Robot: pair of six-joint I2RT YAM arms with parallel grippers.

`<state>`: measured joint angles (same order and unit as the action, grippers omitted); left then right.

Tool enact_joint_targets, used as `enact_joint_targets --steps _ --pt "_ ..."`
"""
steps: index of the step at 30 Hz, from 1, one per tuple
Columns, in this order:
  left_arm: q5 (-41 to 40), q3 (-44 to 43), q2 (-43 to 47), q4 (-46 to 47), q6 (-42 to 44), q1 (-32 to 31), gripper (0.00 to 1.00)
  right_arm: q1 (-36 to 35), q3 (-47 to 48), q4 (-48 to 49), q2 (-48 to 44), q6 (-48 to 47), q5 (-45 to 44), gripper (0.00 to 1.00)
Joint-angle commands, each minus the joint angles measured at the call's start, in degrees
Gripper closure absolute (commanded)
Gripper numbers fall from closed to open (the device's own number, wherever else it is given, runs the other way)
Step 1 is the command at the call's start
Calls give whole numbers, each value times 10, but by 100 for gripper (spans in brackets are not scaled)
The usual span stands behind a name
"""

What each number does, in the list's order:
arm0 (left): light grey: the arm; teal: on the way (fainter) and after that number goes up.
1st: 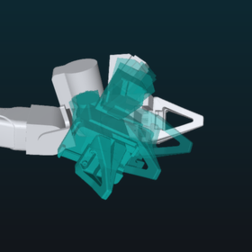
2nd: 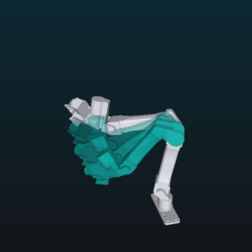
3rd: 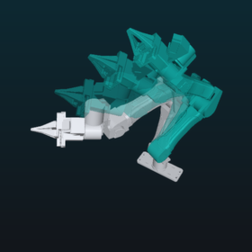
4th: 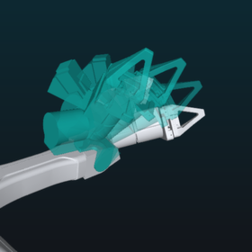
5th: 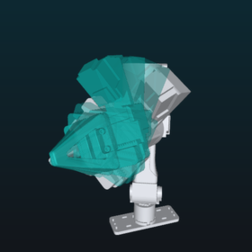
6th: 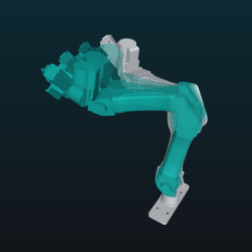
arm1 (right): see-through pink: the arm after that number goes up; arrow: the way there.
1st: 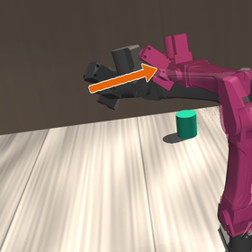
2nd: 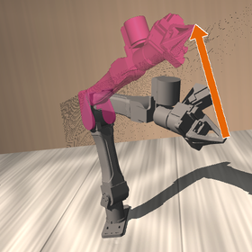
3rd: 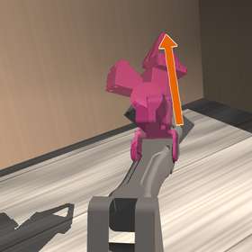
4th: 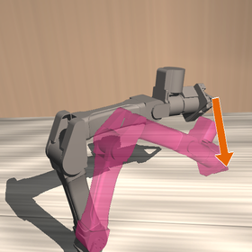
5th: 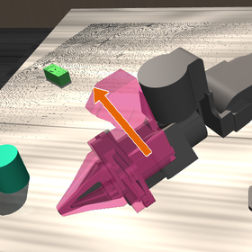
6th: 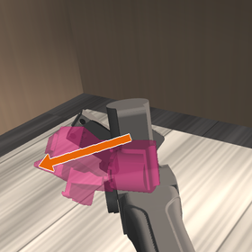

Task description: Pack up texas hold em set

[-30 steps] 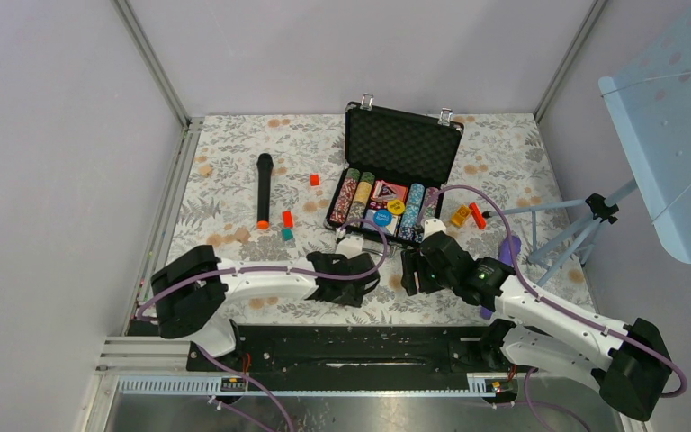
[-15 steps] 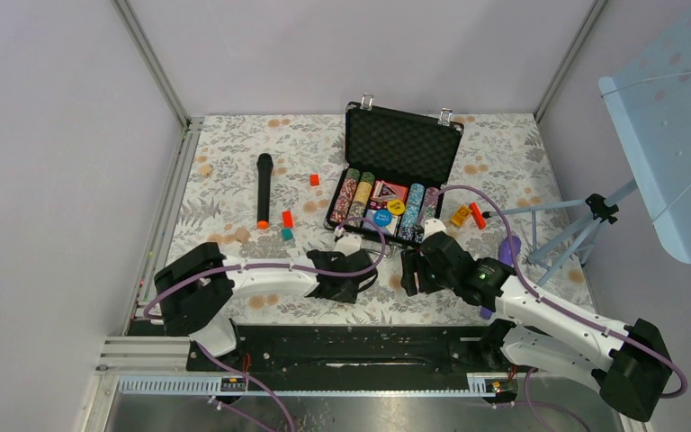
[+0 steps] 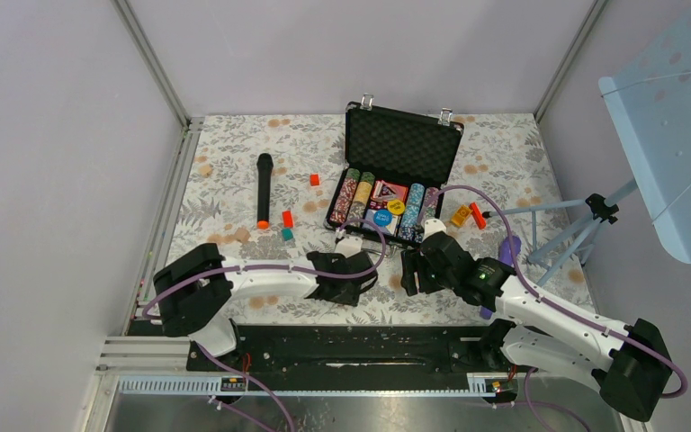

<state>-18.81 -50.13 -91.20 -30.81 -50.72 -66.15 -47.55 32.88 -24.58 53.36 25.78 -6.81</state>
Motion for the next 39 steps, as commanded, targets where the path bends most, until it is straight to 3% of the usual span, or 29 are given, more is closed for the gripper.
enact_joint_targets --steps 1,10,22,39 --pt "12 11 15 -28 -13 -9 48 4 17 5 -3 6 0 29" --pt "12 7 9 -28 -13 -13 50 5 15 9 0 6 1 29" --pt "-11 -2 -3 -22 -14 -13 60 4 13 5 0 2 5 29" --pt "-31 -25 32 -44 -1 -14 62 4 31 0 36 23 16 30"
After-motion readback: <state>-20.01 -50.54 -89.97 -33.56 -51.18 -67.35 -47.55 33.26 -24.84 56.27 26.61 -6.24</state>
